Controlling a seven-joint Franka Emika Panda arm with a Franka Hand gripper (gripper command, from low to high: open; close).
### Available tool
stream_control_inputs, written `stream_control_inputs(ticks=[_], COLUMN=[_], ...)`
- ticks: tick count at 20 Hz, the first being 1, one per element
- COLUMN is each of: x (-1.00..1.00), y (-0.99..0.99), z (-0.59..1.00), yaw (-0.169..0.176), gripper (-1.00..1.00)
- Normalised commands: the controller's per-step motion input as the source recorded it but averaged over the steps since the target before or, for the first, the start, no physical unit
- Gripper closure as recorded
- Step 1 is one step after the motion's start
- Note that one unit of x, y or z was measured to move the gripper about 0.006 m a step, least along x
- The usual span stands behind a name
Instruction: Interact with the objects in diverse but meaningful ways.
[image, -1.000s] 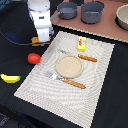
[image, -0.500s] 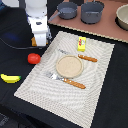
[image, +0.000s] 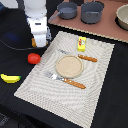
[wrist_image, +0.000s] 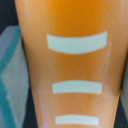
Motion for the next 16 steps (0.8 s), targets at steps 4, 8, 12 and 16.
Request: stream_control_inputs(ticks=[4,8,12,16], x=[-0.72,-0.35,-0.06,0.60], y=[0.02,0.03,-0.04,-0.42], z=[0.95,1.00,1.00,0.85], yaw=[0.017,0.006,0.000,0.000], gripper=[1.00,1.00,1.00,1.00])
